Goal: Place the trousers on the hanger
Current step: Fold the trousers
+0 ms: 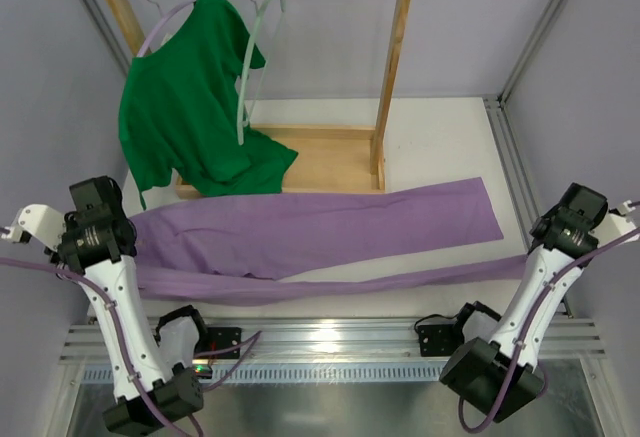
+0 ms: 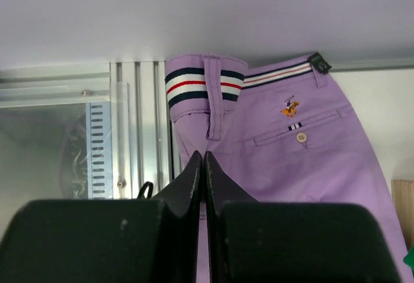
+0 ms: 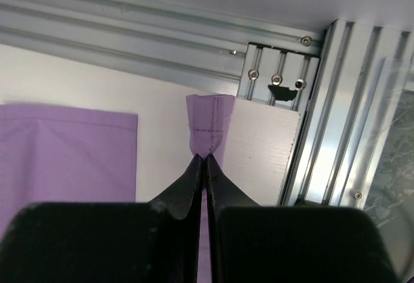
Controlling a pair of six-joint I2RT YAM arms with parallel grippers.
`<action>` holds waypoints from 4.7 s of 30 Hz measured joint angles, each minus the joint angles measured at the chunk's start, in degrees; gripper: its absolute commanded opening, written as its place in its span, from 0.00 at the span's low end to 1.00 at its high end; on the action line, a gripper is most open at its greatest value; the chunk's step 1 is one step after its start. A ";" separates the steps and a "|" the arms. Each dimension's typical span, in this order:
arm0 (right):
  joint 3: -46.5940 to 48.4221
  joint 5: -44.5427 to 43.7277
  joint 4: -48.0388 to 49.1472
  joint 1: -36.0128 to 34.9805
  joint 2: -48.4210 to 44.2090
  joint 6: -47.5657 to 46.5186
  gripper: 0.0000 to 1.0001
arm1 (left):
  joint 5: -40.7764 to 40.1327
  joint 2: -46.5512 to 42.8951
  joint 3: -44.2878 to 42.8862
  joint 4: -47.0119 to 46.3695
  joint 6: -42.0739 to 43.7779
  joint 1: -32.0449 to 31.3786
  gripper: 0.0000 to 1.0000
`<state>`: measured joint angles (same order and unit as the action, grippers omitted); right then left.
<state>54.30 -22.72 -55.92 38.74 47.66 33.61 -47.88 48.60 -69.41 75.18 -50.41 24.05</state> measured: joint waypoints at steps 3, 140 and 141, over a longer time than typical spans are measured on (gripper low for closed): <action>-1.44 2.60 2.36 0.00 5.03 -0.81 0.04 | 1.18 4.17 0.44 -1.29 -0.09 0.00 0.00; 23.85 16.15 16.41 -13.00 44.24 -3.08 0.04 | 16.28 32.22 6.54 -30.69 -4.57 1.62 0.11; 23.78 16.57 16.52 -13.00 44.24 -3.02 0.04 | 16.74 32.46 6.49 -30.71 -4.24 1.62 0.23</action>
<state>78.08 -6.15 -39.40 25.74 91.90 30.59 -31.14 81.06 -62.92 44.47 -54.65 25.67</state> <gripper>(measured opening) 0.040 0.042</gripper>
